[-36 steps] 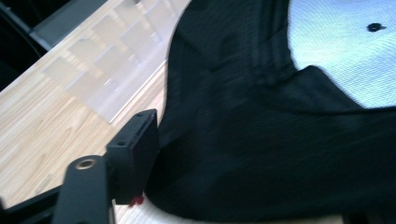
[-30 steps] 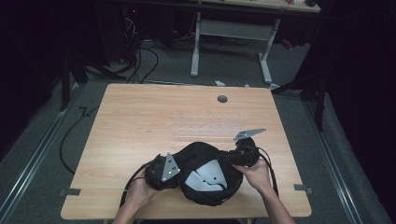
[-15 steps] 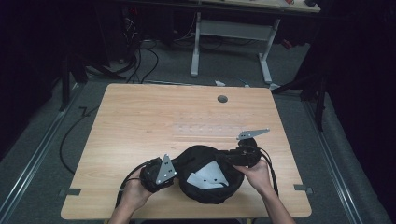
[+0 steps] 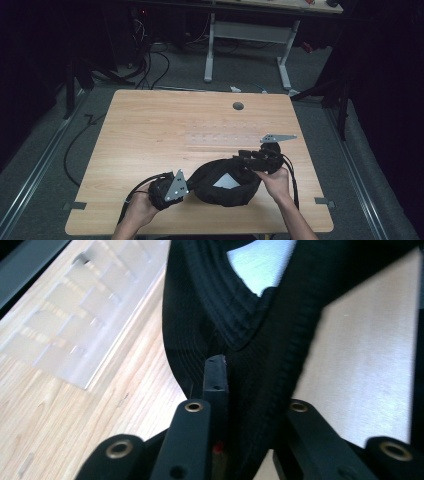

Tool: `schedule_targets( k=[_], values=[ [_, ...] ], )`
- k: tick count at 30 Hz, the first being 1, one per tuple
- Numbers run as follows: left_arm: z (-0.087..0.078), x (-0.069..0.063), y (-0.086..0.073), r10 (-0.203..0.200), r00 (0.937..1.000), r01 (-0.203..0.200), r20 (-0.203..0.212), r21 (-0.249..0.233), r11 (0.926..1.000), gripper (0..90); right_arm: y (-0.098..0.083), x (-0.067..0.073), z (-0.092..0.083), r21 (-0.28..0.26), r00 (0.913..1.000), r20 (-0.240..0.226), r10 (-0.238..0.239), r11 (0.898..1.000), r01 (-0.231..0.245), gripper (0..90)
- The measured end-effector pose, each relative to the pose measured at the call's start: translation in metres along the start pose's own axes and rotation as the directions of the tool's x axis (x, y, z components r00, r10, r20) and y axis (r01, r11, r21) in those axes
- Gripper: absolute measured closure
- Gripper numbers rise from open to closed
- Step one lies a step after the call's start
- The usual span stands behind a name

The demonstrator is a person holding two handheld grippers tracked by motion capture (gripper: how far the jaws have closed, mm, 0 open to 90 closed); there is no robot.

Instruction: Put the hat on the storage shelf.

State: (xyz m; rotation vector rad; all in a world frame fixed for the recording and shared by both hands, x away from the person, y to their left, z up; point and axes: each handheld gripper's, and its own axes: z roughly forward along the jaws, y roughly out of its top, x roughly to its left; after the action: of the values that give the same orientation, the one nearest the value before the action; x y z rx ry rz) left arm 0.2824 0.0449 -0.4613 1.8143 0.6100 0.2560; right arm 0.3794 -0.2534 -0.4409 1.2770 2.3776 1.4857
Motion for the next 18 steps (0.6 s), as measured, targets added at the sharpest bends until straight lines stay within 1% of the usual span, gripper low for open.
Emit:
schedule_targets(
  k=[2, 3, 5, 7, 9, 11, 12, 13, 14, 15, 18],
  values=[
    [-0.002, -0.002, -0.001, -0.001, 0.9998, 0.001, 0.018, 0.011, 0.9999, 84.2, 0.002, -0.004, -0.003, -0.037, 0.9994, 0.014, 0.032, 0.999, -0.031, 52.7],
    [-0.002, -0.002, -0.002, 0.005, 0.9997, -0.006, 0.022, 0.019, 0.9998, 85.2, 0.002, -0.005, -0.005, -0.052, 0.9988, 0.031, 0.038, 0.998, -0.036, 52.6],
    [-0.004, -0.002, -0.005, -0.003, 0.9995, 0.002, 0.03, 0.039, 0.9993, 86.2, 0.003, -0.008, -0.008, -0.074, 0.9974, 0.05, 0.052, 0.996, -0.048, 51.8],
    [-0.007, 0.001, -0.005, -0.038, 0.999, 0.037, 0.021, 0.03, 0.9989, 86.5, 0.002, -0.012, -0.01, -0.084, 0.9953, 0.074, 0.063, 0.995, -0.056, 50.5],
    [-0.012, 0.005, -0.003, -0.069, 0.9973, 0.069, 0.026, 0.006, 0.9976, 86.5, 0.0, -0.015, -0.011, -0.092, 0.9927, 0.094, 0.075, 0.994, -0.066, 49.5],
    [-0.016, 0.006, -0.002, -0.096, 0.9951, 0.096, 0.026, -0.006, 0.9954, 86.6, -0.002, -0.016, -0.012, -0.099, 0.9915, 0.103, 0.079, 0.993, -0.069, 49.0],
    [-0.017, 0.008, -0.002, -0.105, 0.9943, 0.105, 0.022, -0.012, 0.9944, 86.5, -0.004, -0.016, -0.013, -0.108, 0.991, 0.11, 0.076, 0.992, -0.064, 48.1],
    [-0.017, 0.008, -0.002, -0.105, 0.9943, 0.105, 0.022, -0.012, 0.9944, 86.5, -0.004, -0.016, -0.013, -0.108, 0.991, 0.11, 0.076, 0.992, -0.064, 48.1],
    [-0.02, 0.011, -0.003, -0.133, 0.991, 0.133, 0.016, -0.028, 0.9907, 86.5, -0.007, -0.016, -0.013, -0.113, 0.9894, 0.127, 0.071, 0.992, -0.056, 45.9],
    [-0.021, 0.013, -0.002, -0.155, 0.9878, 0.156, 0.01, -0.041, 0.987, 86.6, -0.008, -0.016, -0.013, -0.106, 0.989, 0.131, 0.067, 0.993, -0.053, 45.7],
    [-0.024, 0.022, -0.001, -0.205, 0.9787, 0.204, -0.004, -0.081, 0.9756, 86.5, -0.016, -0.015, -0.008, -0.08, 0.9865, 0.159, 0.037, 0.996, -0.024, 44.9]
  ],
)
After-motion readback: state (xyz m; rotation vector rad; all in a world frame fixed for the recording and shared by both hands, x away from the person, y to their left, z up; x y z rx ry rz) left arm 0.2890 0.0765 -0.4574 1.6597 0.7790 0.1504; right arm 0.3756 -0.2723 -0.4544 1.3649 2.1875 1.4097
